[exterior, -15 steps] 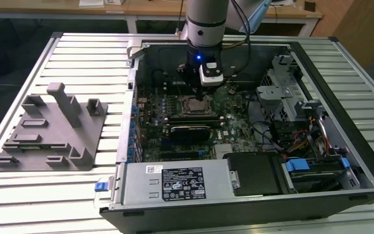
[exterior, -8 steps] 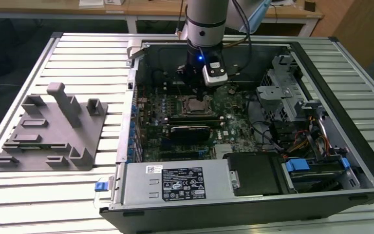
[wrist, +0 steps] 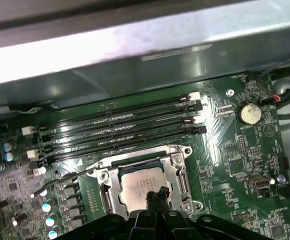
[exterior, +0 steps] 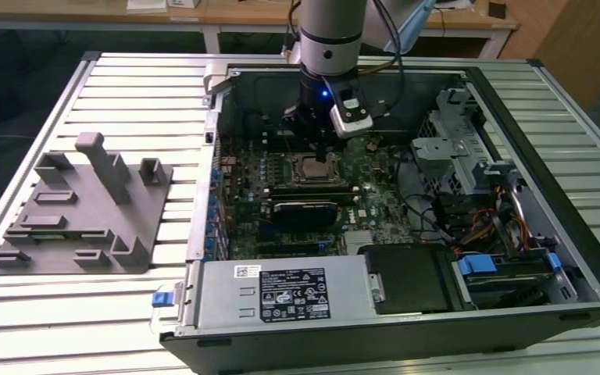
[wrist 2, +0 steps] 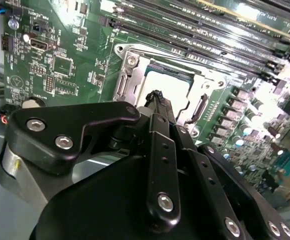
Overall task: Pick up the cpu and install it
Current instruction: 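Close the cpu cover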
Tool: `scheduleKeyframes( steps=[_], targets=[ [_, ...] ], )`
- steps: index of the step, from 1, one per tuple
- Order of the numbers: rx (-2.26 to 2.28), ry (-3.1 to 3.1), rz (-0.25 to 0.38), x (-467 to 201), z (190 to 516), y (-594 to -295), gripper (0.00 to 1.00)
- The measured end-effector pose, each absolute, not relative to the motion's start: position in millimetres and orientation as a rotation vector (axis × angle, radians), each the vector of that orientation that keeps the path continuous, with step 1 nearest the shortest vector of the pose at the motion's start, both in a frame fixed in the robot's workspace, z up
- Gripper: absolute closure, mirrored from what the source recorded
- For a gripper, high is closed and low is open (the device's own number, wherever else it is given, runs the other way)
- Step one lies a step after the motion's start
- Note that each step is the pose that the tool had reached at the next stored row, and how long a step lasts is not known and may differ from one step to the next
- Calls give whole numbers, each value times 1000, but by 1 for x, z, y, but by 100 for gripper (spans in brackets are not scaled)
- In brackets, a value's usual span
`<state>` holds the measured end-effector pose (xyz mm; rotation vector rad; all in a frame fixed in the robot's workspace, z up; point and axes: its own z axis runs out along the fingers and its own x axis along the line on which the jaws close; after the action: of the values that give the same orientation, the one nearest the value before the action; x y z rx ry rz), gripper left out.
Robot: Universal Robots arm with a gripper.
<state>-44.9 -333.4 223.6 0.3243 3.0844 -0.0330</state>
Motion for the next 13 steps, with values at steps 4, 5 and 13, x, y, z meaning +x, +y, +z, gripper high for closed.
scheduleKeyframes(
  steps=[4, 5, 13],
  targets=[
    [292, 3087, -33, -47, 222, -334, 89],
    [285, 3088, -34, -48, 221, -334, 89],
    [163, 3097, -31, -49, 218, -335, 89]
  ],
)
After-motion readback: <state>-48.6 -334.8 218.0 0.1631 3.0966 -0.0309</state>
